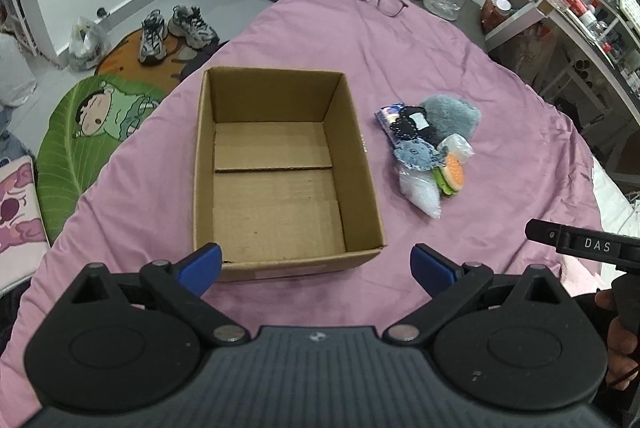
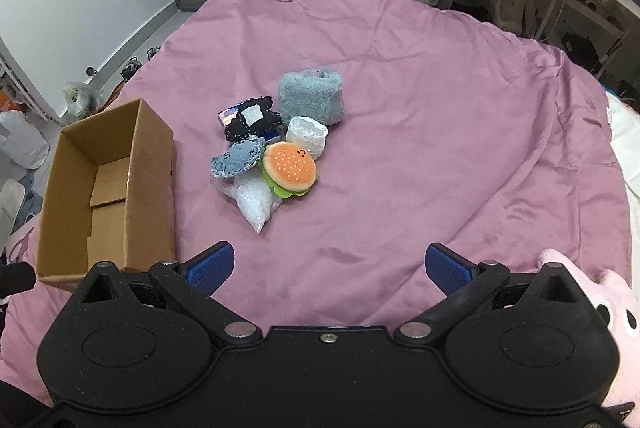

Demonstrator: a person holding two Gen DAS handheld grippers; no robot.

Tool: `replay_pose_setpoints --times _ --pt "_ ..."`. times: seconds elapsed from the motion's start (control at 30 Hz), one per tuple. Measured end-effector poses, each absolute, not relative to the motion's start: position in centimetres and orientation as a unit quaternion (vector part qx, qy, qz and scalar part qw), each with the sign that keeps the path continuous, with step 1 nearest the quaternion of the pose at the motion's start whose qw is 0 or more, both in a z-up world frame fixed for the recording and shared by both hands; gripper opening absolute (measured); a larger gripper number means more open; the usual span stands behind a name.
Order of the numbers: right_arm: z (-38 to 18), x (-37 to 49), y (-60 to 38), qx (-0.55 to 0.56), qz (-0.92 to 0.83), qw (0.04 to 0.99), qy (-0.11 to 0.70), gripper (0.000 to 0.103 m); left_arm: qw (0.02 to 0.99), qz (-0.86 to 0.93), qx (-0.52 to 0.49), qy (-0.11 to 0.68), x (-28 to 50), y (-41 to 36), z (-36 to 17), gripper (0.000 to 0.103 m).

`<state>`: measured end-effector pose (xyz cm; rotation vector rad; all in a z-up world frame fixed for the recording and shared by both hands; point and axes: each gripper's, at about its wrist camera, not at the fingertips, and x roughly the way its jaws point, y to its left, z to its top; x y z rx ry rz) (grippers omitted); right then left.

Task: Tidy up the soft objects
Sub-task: 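Move both tools toward the pile of soft items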

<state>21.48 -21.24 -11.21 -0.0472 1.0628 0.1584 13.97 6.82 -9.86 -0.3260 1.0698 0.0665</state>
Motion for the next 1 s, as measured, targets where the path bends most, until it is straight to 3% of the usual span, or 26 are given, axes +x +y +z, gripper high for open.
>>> replay_pose_setpoints --times 0.43,0.63,0.87,1.0 --pt "-12.7 24.4 -21.5 -0.013 0.084 0.843 0.532 0.101 0.842 0.0 -0.167 0.512 17.1 6.9 -9.8 0.1" --pt "-12.9 25.5 -22.3 0.004 0.091 0.841 0.533 0.091 0.846 -0.035 -0.163 0.507 19.5 4.8 -9.2 0.09" --pt "-13.5 26.9 -23.7 0.035 0.1 0.832 0.544 0.068 0.845 -0.067 -0.162 0.506 21.8 2.5 -8.9 0.077" --pt "-14.0 27.6 -24.2 0.047 0.105 0.827 0.55 0.067 0.842 -0.079 -0.161 0.509 23.4 1.3 -9.0 0.072"
